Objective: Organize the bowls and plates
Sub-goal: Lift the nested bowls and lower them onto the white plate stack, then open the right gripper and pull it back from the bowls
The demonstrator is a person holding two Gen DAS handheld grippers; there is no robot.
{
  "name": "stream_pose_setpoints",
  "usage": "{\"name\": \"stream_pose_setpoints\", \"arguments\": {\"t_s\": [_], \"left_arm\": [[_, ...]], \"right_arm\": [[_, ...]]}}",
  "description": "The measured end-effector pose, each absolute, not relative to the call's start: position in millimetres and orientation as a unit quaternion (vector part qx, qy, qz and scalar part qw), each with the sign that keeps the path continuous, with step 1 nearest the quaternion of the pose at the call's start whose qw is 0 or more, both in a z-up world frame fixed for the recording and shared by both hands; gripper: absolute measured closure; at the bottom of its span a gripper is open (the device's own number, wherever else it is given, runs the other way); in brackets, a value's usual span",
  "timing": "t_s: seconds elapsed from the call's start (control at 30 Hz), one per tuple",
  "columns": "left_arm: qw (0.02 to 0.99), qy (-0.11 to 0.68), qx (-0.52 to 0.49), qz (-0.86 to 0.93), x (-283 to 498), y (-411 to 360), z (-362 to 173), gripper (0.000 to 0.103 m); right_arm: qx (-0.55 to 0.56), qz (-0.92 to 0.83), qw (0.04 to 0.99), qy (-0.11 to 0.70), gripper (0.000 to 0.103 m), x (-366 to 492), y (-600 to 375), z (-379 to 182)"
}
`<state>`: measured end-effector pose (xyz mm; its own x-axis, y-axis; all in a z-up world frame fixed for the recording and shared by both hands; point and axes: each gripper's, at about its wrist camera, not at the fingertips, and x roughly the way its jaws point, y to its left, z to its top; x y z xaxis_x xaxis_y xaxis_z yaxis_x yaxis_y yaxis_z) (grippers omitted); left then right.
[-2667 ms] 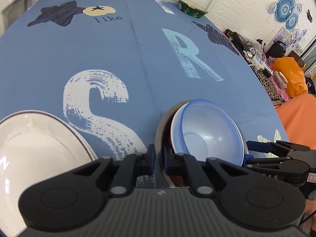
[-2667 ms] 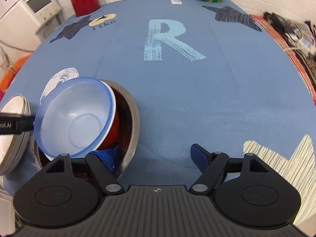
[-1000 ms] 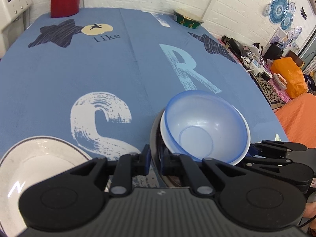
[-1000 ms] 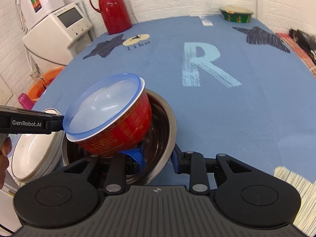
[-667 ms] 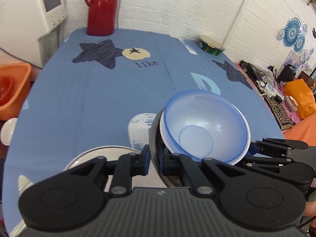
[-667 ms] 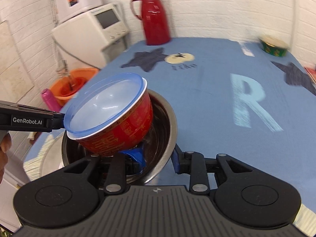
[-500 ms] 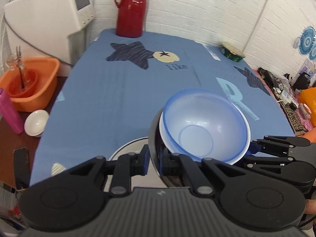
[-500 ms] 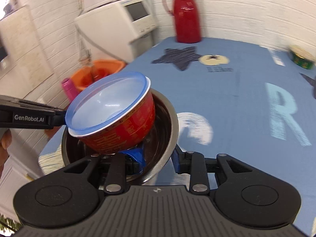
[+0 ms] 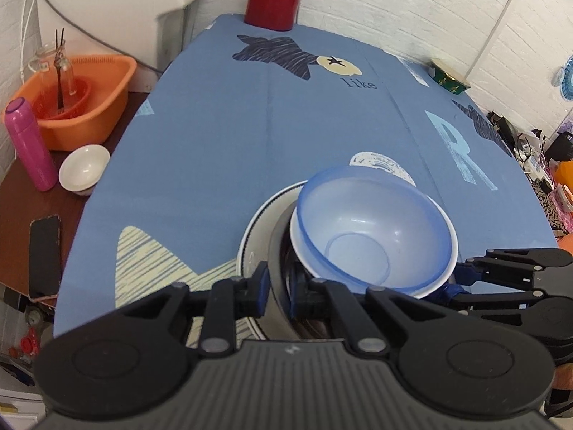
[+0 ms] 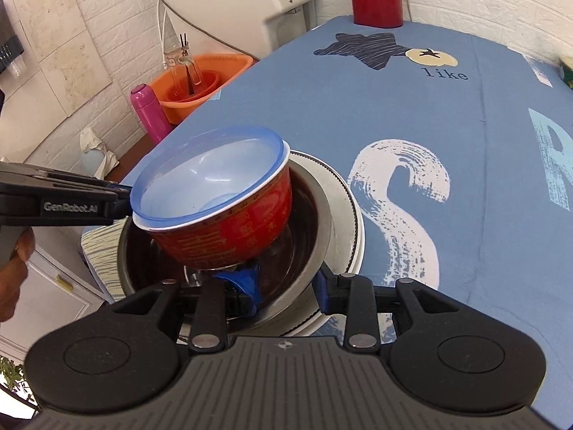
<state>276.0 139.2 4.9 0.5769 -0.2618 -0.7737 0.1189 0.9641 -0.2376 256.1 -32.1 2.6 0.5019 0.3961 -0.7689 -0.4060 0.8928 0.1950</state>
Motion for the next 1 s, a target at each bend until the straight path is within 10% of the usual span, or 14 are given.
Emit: {"name": "stream_pose_setpoints", "arguments": {"t_s": [0.13,0.3,1.0], "left_arm": [[0.880,0.455,-0.087,-0.101,280,143,-1,0.098],[0.903,0.415,-0.086,-0.069,273,153,14,0.053],[0.935,0.318,-0.074,-0.138,248,71,64,0.041]], "right_arm": [[-0.009,0.236,0.862,0.448,0.087,252,-32,5],[0.010,0.233,0.863,0.448,0.085,248,-40,12],[0.169,0.130,0.921,0.326,0.079,206,-113,44]]}}
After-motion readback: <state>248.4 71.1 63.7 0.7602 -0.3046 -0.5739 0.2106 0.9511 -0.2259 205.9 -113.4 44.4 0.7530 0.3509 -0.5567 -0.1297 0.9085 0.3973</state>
